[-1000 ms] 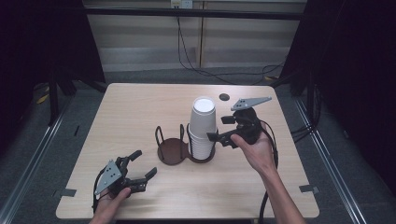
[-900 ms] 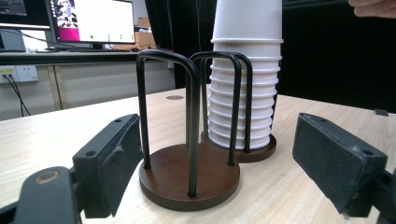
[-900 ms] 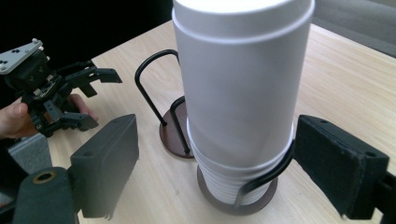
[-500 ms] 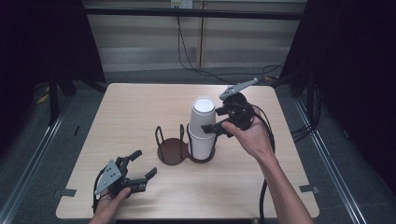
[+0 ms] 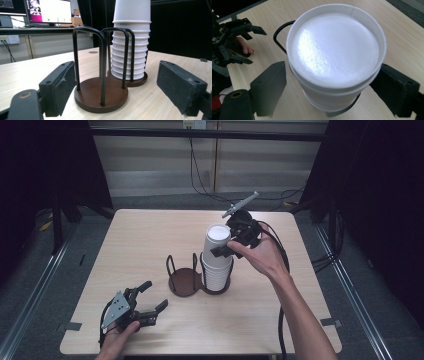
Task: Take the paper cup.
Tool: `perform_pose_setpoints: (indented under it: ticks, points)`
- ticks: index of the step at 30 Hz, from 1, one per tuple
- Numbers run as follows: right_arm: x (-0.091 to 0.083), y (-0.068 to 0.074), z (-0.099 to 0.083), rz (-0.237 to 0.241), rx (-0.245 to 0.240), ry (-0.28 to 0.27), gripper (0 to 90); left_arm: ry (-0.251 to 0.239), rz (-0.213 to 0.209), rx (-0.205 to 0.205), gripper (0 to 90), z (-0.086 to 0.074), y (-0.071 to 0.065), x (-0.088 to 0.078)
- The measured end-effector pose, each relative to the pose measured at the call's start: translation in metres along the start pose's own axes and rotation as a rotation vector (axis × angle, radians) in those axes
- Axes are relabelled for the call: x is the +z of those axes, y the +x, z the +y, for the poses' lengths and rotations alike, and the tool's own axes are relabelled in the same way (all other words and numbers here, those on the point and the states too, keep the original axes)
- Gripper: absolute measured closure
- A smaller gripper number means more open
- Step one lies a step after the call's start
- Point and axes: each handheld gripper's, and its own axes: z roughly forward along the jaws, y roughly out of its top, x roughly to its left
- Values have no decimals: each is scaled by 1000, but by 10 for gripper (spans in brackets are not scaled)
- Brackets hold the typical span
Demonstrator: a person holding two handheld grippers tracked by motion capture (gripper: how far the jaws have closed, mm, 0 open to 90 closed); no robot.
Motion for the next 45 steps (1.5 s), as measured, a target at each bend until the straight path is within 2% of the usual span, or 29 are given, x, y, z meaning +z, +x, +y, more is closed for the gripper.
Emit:
perform_pose_setpoints:
  ticks: [3, 7, 12, 16, 19, 23, 25, 30, 45]
  points:
    - [1, 1, 3, -16, -15, -5, 148, 0, 0, 0, 156, 0, 0, 0]
    - [1, 1, 5, -10, -21, 4, 155, 0, -1, 0, 156, 0, 0, 0]
    - [5, -2, 10, -19, -33, 60, 162, 0, -2, -1, 156, 0, 0, 0]
    - [5, -3, 13, -31, -42, 63, 160, 0, -1, 0, 156, 0, 0, 0]
    - [9, -3, 18, -18, -45, 99, 163, -2, -1, 0, 156, 0, 0, 0]
    - [12, 1, 21, -12, -58, 114, 169, 1, 1, -2, 156, 0, 0, 0]
    - [14, 0, 23, -23, -57, 133, 178, 3, -2, -5, 156, 0, 0, 1]
    - [17, -2, 27, -8, -61, 154, 189, 6, -3, -7, 156, 0, 1, 1]
    - [16, 0, 37, -14, -90, 201, 209, 7, -4, -6, 156, 0, 0, 1]
